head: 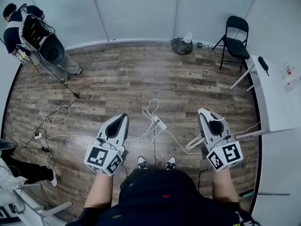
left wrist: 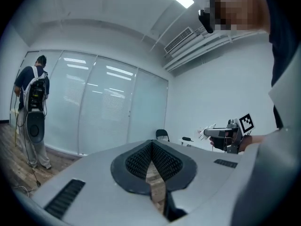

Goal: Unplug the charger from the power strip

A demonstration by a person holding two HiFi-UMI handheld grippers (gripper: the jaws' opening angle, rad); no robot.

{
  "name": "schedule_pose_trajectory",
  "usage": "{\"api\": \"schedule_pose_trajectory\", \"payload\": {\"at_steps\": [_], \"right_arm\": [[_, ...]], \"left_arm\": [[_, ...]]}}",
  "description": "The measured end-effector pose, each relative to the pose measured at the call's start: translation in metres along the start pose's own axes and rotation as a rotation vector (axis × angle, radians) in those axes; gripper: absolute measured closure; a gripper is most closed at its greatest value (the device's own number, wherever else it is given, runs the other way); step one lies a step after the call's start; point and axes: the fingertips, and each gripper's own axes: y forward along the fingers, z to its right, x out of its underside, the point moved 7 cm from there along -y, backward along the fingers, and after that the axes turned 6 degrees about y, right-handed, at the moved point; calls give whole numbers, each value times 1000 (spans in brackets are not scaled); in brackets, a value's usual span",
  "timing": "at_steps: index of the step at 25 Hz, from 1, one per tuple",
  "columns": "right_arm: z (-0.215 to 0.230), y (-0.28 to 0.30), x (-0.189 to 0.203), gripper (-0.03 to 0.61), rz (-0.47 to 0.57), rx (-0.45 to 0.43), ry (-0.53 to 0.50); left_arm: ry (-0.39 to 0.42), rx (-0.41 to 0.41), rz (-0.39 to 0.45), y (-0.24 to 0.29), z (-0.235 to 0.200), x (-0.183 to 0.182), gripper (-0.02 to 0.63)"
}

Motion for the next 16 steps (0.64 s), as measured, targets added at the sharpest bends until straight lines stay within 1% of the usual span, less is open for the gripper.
{"api": "schedule_pose_trajectory", "payload": {"at_steps": [6, 10, 16], "right_arm": [[-14, -4, -8, 471, 15, -9, -3], [-13, -12, -12, 471, 22, -23, -15], [-19, -10, -8, 471, 8, -6, -27]], "left_arm": [[27, 13, 38, -5, -1, -7, 594], [21, 7, 39, -4, 10, -5, 594], [5, 12, 59, -7, 4, 0, 594]]}}
